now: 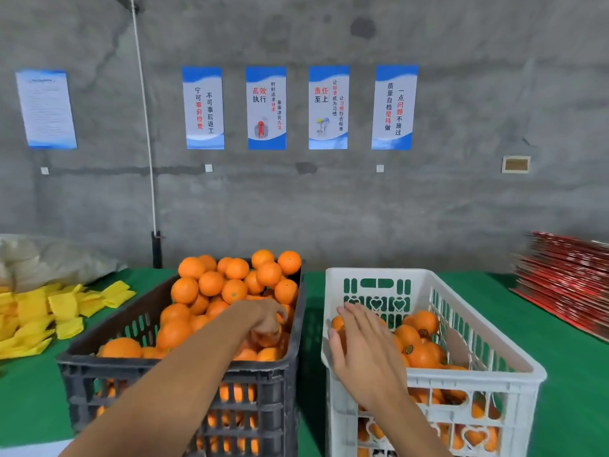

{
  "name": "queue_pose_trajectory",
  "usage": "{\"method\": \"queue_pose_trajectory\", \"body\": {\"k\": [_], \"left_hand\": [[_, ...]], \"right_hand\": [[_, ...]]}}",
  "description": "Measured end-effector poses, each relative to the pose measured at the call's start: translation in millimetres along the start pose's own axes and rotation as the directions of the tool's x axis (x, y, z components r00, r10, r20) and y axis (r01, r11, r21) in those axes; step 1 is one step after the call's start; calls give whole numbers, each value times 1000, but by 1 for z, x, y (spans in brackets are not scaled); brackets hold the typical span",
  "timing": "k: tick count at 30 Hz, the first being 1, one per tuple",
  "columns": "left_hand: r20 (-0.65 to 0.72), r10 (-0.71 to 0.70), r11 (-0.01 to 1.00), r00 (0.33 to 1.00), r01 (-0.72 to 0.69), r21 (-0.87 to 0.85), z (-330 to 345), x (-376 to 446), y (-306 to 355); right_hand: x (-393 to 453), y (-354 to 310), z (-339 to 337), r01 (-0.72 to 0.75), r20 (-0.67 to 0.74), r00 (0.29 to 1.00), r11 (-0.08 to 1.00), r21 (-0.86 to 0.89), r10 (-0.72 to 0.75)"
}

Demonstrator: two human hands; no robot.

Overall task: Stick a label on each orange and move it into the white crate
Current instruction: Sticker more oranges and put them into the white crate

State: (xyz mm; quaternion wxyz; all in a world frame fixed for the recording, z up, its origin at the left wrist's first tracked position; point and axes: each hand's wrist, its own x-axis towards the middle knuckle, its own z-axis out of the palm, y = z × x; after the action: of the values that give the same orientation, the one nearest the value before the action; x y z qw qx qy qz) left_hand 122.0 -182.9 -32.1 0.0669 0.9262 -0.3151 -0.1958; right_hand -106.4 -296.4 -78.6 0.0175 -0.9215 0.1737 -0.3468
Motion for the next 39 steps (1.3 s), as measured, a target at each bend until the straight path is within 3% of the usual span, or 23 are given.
{"method": "queue_pose_trajectory", "body": {"k": [8,12,15,17,18,20,22,24,27,28,30,34,39], "left_hand": [[79,-34,953,996,9,302,-2,10,14],[47,3,981,999,-12,193,2,13,6],[-75,116,991,990,-111,68,-7,0,4],[-201,224,972,954,-204,114,-15,-26,5],[-292,304,951,907,-271,150,-18,-41,6],[-493,444,889,748,-436,140,-18,-77,8],[-703,477,788,528,-612,74,-5,-117,10],[-823,449,681,349,-730,61,23,-154,14],[-873,434,574,223,-815,78,75,-186,17],[-878,426,569,217,-819,73,93,-192,15],[-875,397,570,278,-821,-2,128,-196,6],[-776,393,621,494,-765,-173,199,-189,-22],[-640,289,584,712,-661,-471,268,-180,-63]], "right_hand": [[-1,-4,3,-28,-9,1000,999,-38,28],[-3,-4,5,-32,-42,999,999,-22,31],[-3,-2,4,-21,-32,999,1000,-17,20],[-3,-1,2,6,-32,999,1000,-6,-6],[-4,0,-1,36,-56,998,999,22,-34],[-8,-5,-10,85,-114,991,980,178,-65],[-16,-19,-20,129,-158,985,915,383,-72],[-31,-40,-26,159,-179,982,804,573,-67],[-59,-64,-31,141,-193,981,612,778,20],[-71,-66,-30,140,-207,977,595,791,45],[-95,-63,-23,118,-180,983,611,783,41],[-145,-44,8,-25,67,997,686,727,-35],[-183,-16,53,-134,374,918,785,604,-132]]}}
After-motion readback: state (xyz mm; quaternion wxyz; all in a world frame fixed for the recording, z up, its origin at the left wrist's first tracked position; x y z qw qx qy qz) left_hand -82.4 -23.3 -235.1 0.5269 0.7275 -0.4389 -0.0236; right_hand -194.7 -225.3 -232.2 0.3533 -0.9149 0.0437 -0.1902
